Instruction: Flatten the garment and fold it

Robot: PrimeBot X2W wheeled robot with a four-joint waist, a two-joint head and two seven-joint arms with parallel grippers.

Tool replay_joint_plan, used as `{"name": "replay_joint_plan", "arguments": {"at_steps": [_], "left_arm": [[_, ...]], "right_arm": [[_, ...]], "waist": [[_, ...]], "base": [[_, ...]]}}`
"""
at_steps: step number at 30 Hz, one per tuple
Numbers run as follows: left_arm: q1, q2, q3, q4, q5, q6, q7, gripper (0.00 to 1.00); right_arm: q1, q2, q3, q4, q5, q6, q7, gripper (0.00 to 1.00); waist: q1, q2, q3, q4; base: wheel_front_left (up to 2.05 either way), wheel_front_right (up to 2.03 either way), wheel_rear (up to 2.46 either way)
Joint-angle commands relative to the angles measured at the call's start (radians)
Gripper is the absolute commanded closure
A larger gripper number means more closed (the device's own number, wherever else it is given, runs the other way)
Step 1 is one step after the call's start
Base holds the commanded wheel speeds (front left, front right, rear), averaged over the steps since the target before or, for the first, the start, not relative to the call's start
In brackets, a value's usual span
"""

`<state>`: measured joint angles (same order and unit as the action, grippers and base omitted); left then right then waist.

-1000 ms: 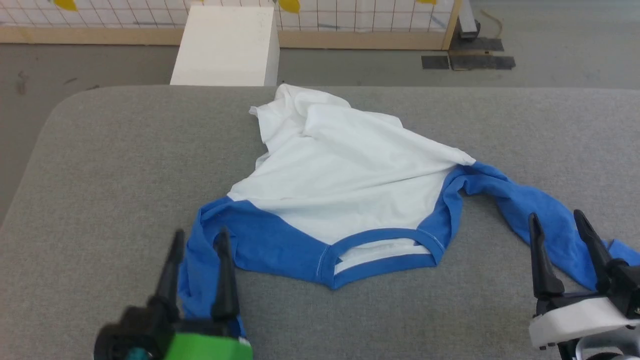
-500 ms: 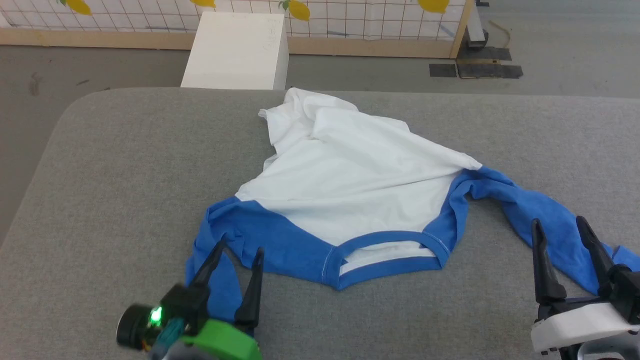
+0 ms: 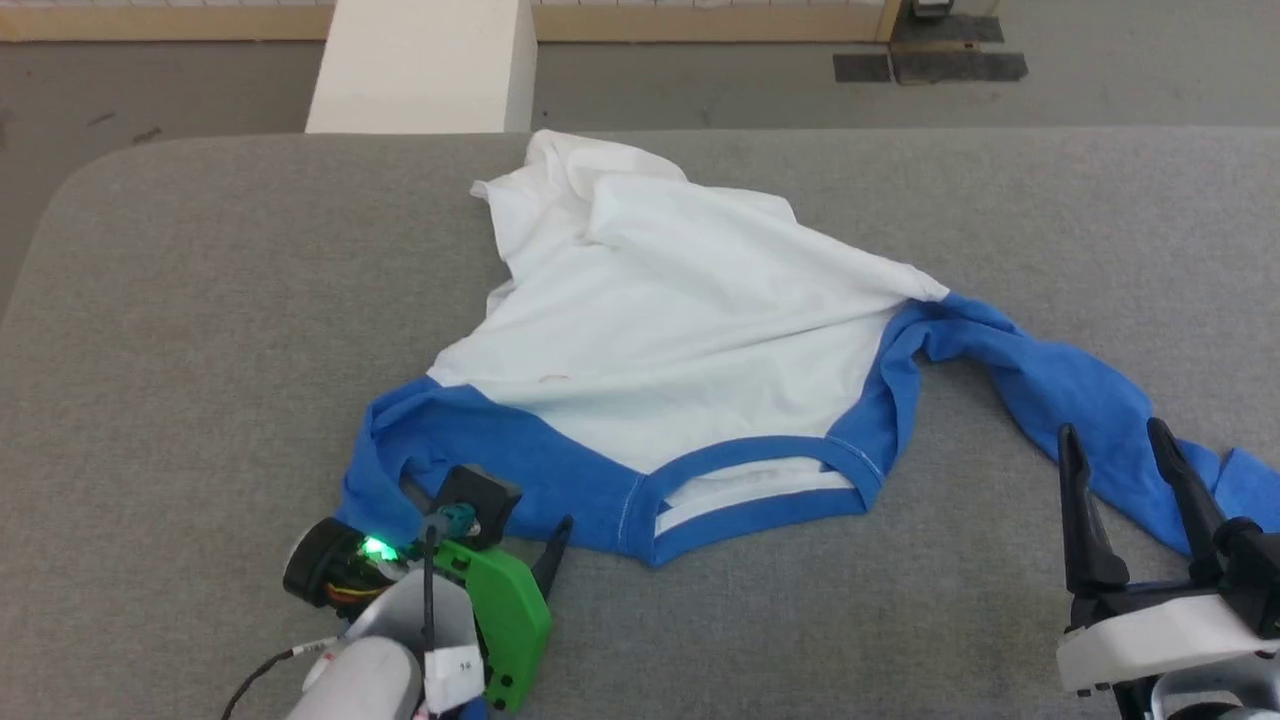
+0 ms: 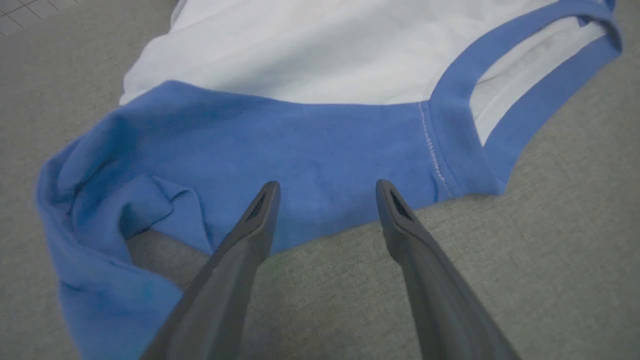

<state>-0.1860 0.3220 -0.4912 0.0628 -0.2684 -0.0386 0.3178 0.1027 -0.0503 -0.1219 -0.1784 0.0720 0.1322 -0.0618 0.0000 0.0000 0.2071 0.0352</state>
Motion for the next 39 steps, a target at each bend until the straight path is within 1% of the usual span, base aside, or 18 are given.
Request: {"name": "replay_joint_plan", "arguments": {"at_steps": [1, 6, 9, 13, 14, 15, 16, 18, 21, 25, 28, 31, 33, 36, 37, 38, 39], "left_arm": [[-0.022, 0.003, 0.003, 0.018, 0.002, -0.001, 0.004, 0.00], [-0.044, -0.022, 0.016, 0.088, -0.053, -0.008, 0.040, 0.00], [-0.053, -0.034, 0.016, 0.117, -0.091, -0.017, 0.100, 0.00], [-0.063, -0.032, -0.004, 0.164, -0.121, -0.027, 0.216, 0.00], [-0.065, -0.031, -0.013, 0.174, -0.130, -0.032, 0.252, 0.16], [-0.066, -0.032, -0.016, 0.180, -0.140, -0.036, 0.272, 1.00], [-0.066, -0.034, -0.020, 0.186, -0.155, -0.040, 0.297, 1.00], [-0.069, -0.033, -0.023, 0.185, -0.164, -0.045, 0.310, 1.00], [-0.064, -0.039, -0.012, 0.177, -0.177, -0.041, 0.286, 1.00], [-0.043, -0.039, 0.007, 0.146, -0.183, -0.032, 0.218, 1.00], [-0.023, -0.046, 0.025, 0.097, -0.181, -0.027, 0.121, 1.00], [0.010, -0.059, 0.038, 0.054, -0.188, -0.019, 0.050, 1.00], [0.035, -0.068, 0.041, 0.027, -0.197, -0.014, 0.024, 1.00], [0.061, -0.076, 0.036, -0.010, -0.200, -0.007, 0.007, 1.00], [0.065, -0.075, 0.032, -0.018, -0.198, -0.005, 0.008, 1.00], [0.064, -0.076, 0.025, -0.030, -0.195, -0.005, 0.010, 1.00], [0.061, -0.074, 0.023, -0.034, -0.191, -0.004, 0.010, 1.00]], "right_arm": [[-0.019, 0.000, 0.000, -0.001, 0.008, -0.002, -0.006, 0.00], [-0.033, 0.000, -0.002, 0.000, 0.010, -0.002, -0.009, 0.00], [-0.038, 0.000, -0.006, -0.002, 0.011, -0.002, -0.010, 0.00], [-0.046, 0.000, -0.005, -0.002, 0.012, -0.002, -0.008, 0.00], [-0.050, 0.000, -0.003, -0.002, 0.012, -0.002, -0.008, 0.00], [-0.052, 0.000, -0.001, -0.003, 0.011, -0.002, -0.007, 0.00], [-0.055, 0.000, 0.000, -0.003, 0.011, -0.002, -0.007, 0.00], [-0.059, 0.000, 0.001, -0.003, 0.010, -0.002, -0.007, 0.00], [-0.055, 0.000, -0.001, 0.005, 0.009, -0.002, -0.007, 0.00], [-0.047, 0.000, 0.002, 0.014, 0.008, -0.002, -0.006, 0.00], [-0.040, 0.000, 0.014, 0.016, 0.006, -0.002, -0.002, 0.00], [-0.042, 0.000, 0.029, 0.015, -0.001, -0.002, 0.012, 0.00], [-0.052, 0.000, 0.044, 0.010, -0.007, -0.002, 0.034, 0.00], [-0.086, 0.000, 0.076, 0.004, -0.014, -0.002, 0.095, 0.00], [-0.103, 0.000, 0.085, 0.003, -0.013, -0.002, 0.122, 0.00], [-0.137, -0.011, 0.101, 0.004, -0.011, -0.002, 0.176, 0.00], [-0.158, -0.028, 0.108, 0.005, -0.006, -0.002, 0.206, 0.00]], "waist": [[0.0000, 0.0000, 0.034, -0.022], [0.0000, 0.0000, 0.067, -0.030], [0.0000, 0.0000, 0.085, -0.030], [0.0000, 0.0000, 0.103, -0.029], [0.0000, 0.0000, 0.107, -0.030], [0.0000, 0.0000, 0.110, -0.030], [0.0000, 0.0000, 0.112, -0.030], [0.0000, 0.0000, 0.111, -0.029], [0.0000, 0.0000, 0.095, -0.025], [0.0000, 0.0000, 0.055, -0.017], [0.0000, 0.0000, 0.017, -0.010], [0.0000, 0.0000, -0.012, -0.002], [0.0000, 0.0000, -0.025, 0.004], [0.0000, 0.0000, -0.029, 0.014], [0.0000, 0.0000, -0.027, 0.019], [0.0000, 0.0000, -0.019, 0.028], [0.0000, 0.0000, -0.013, 0.034]], "base": [[0.00, 0.00, 0.00], [0.00, 0.00, 0.00], [0.00, 0.00, 0.00], [0.00, 0.00, 0.00], [0.00, 0.00, 0.00], [0.00, 0.00, 0.00], [0.00, 0.00, 0.00], [0.00, 0.00, 0.00], [0.00, 0.00, 0.00], [0.00, 0.00, 0.00], [0.00, 0.00, 0.00], [0.00, 0.00, 0.00], [0.00, 0.00, 0.00], [0.00, 0.00, 0.00], [0.00, 0.00, 0.00], [0.00, 0.00, 0.00], [0.00, 0.00, 0.00]]}}
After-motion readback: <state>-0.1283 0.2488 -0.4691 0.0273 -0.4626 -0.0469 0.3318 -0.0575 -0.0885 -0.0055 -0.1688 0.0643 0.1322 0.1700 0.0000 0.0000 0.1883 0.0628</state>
